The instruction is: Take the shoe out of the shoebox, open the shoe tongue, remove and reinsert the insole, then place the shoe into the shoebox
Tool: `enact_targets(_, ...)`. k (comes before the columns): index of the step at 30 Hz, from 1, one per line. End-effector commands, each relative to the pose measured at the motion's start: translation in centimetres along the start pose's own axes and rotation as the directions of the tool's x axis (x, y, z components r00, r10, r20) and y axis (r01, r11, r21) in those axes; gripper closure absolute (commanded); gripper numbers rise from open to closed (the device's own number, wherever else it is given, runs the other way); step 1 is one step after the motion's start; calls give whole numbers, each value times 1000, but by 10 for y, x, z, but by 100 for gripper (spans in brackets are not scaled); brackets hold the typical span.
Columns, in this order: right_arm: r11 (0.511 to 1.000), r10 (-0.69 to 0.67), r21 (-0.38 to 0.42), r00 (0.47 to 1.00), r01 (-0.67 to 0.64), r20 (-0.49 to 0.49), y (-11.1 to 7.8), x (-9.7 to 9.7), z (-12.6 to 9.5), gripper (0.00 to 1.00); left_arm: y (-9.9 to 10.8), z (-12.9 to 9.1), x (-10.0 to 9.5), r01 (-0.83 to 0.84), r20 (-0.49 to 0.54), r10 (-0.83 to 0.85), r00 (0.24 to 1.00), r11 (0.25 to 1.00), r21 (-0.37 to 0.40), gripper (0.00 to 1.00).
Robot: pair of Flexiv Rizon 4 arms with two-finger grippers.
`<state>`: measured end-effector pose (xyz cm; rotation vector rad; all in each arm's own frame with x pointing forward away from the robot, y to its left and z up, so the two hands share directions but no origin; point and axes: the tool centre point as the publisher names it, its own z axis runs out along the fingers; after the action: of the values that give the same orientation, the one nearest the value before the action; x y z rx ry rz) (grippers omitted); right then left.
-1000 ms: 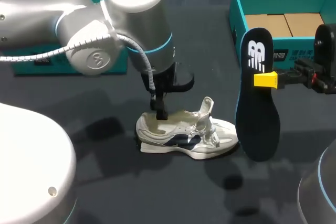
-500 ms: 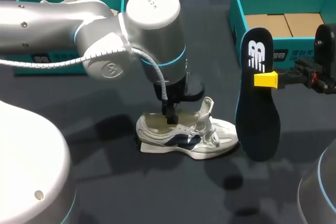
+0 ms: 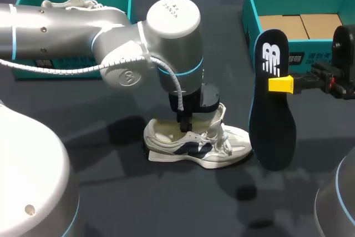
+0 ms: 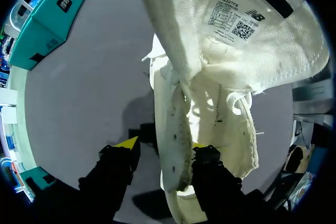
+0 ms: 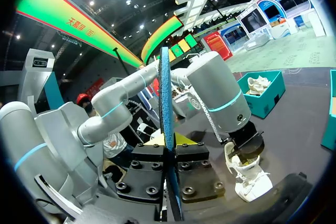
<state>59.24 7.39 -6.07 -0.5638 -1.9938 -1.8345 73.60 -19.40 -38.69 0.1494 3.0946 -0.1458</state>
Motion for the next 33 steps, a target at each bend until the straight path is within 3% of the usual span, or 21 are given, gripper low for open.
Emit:
enact_targets(1,1000,0,-1,1000,0,3,-1,1,1,100,-3,6,-1,-1,-8,1,1000,1000,-4,56)
enact_targets(3,1000,0,-1,1000,0,3,-1,1,1,100,-3,7,0,-2,-16,2,1000,1000,-5,62)
enact_targets(4,1000,0,-1,1000,0,3,-1,1,1,100,-3,8,0,-3,-20,3,1000,1000,-5,70)
enact_targets(5,1000,0,-1,1000,0,3,-1,1,1,100,-3,8,0,-3,-22,3,1000,1000,-5,100)
enact_targets(17,1000,0,-1,1000,0,3,-1,1,1,100,3,-5,3,-52,-61,53,997,998,19,100)
enact_targets(23,1000,0,-1,1000,0,3,-1,1,1,100,2,-29,2,-217,-85,219,972,976,34,100)
enact_targets(27,1000,0,-1,1000,0,3,-1,1,1,100,0,-52,3,-414,-94,416,904,909,45,100)
enact_targets(30,1000,0,-1,1000,0,3,-1,1,1,100,-3,-66,7,-656,-119,654,747,755,28,100)
enact_targets(33,1000,0,-1,1000,0,3,-1,1,1,100,-3,-66,7,-656,-119,654,747,755,28,100)
